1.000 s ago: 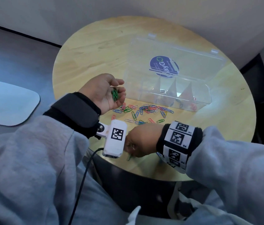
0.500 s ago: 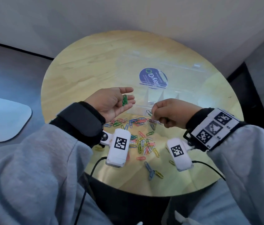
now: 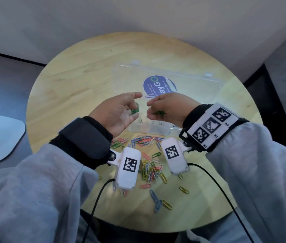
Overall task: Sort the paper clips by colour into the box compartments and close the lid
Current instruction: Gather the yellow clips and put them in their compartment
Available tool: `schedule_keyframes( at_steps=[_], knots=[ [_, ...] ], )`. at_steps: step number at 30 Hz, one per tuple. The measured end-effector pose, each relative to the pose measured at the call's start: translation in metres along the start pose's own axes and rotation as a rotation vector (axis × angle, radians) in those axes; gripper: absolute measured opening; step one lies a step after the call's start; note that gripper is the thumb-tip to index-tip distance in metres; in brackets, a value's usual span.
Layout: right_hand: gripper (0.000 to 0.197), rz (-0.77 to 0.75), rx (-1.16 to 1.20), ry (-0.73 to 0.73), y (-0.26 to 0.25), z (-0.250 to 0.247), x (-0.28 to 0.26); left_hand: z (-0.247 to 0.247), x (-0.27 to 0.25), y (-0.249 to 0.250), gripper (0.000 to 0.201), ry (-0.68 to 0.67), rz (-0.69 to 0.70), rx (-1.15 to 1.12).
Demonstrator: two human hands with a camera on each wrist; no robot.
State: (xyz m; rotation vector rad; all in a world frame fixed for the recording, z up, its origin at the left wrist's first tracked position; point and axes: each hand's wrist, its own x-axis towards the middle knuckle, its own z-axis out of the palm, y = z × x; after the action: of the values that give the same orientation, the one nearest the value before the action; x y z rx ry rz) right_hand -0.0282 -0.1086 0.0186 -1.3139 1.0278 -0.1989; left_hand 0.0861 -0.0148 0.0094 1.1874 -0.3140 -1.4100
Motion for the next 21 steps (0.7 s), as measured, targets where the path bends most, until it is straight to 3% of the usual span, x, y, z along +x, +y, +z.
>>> schedule_keyframes(
  at_steps=[2,9,14,17,21],
  knots=[
    [0.017,0.003,0.163,-0.039,0.002,0.002,0.001,-0.001,-0.001,0.001,0.037,-0.024,0.003,-0.006],
    [0.031,-0.012,0.167,-0.058,0.01,0.002,-0.005,-0.001,-0.009,0.001,0.038,-0.064,0.011,0.115],
    [0.033,-0.121,-0.059,-0.046,0.02,-0.014,-0.031,0.004,-0.02,-0.002,0.036,-0.063,0.031,0.31],
    [0.026,-0.163,-0.241,0.002,0.031,-0.028,-0.053,0.009,-0.027,-0.011,0.028,-0.075,0.053,0.598],
    [0.021,-0.132,-0.581,0.092,0.058,-0.045,-0.076,0.016,-0.038,-0.032,0.025,-0.174,0.142,1.266]
  ],
)
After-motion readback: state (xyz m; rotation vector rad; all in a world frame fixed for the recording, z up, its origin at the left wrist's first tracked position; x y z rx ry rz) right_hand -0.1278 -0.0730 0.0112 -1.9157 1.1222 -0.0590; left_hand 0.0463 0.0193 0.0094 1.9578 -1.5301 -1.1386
